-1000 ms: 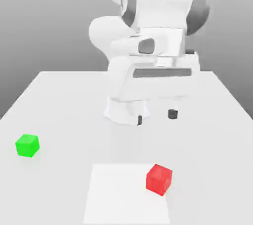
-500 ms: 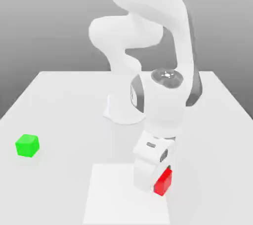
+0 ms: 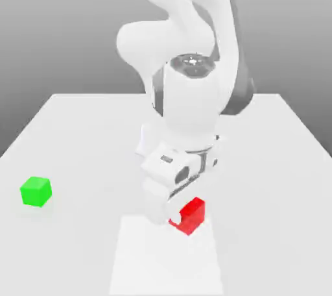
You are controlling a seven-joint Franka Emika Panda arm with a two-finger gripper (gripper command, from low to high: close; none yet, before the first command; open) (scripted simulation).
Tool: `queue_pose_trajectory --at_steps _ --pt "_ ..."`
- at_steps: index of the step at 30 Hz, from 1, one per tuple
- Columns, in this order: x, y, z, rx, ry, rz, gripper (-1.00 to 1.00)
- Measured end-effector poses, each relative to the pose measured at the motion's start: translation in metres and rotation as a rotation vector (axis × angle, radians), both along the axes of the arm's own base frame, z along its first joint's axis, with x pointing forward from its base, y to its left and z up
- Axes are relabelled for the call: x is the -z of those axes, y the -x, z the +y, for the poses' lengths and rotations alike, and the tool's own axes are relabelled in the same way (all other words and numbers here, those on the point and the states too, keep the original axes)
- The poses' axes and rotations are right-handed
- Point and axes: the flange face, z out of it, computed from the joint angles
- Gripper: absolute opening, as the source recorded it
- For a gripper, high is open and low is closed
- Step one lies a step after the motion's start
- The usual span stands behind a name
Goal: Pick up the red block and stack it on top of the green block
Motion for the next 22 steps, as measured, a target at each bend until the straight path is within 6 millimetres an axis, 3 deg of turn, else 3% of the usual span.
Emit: queue_pose_trajectory --at_steps 5,8,11,14,19,20,22 --pt "-0.011 0.037 -0.125 0.363 0.006 0.000 -1.00" --pt "-0.018 0.076 -0.189 0.575 0.004 -0.002 -1.00" --pt "-0.024 0.123 -0.241 0.776 -0.003 -0.005 -1.00" --pt "-0.020 0.162 -0.273 0.922 -0.012 -0.010 -1.00" --pt "0.027 0.167 -0.277 0.942 -0.014 -0.011 -1.00" --pt "0.034 0.168 -0.277 0.943 -0.014 -0.010 1.00" --pt "0.034 0.168 -0.277 0.943 -0.014 -0.010 1.00"
